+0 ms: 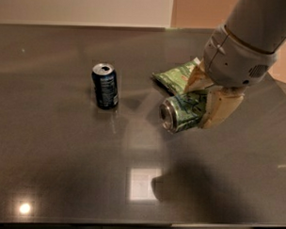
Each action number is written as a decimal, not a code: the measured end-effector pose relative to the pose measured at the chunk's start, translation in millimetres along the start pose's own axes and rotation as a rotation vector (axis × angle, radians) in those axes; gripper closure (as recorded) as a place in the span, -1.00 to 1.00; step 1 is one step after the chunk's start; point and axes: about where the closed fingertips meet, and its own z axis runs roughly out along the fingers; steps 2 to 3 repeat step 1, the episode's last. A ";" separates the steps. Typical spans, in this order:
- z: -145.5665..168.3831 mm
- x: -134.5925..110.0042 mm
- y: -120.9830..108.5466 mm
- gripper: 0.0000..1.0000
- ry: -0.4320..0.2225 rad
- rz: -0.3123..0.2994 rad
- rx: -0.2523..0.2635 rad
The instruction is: Pick green can
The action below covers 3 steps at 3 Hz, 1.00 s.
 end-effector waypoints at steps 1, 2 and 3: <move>-1.2 -1.7 -5.1 1.00 -0.001 -0.002 0.022; -1.2 -1.7 -5.1 1.00 -0.001 -0.002 0.022; -1.2 -1.7 -5.1 1.00 -0.001 -0.002 0.022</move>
Offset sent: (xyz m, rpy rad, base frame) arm 0.0000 0.0000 0.0000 0.0000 0.0000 0.0000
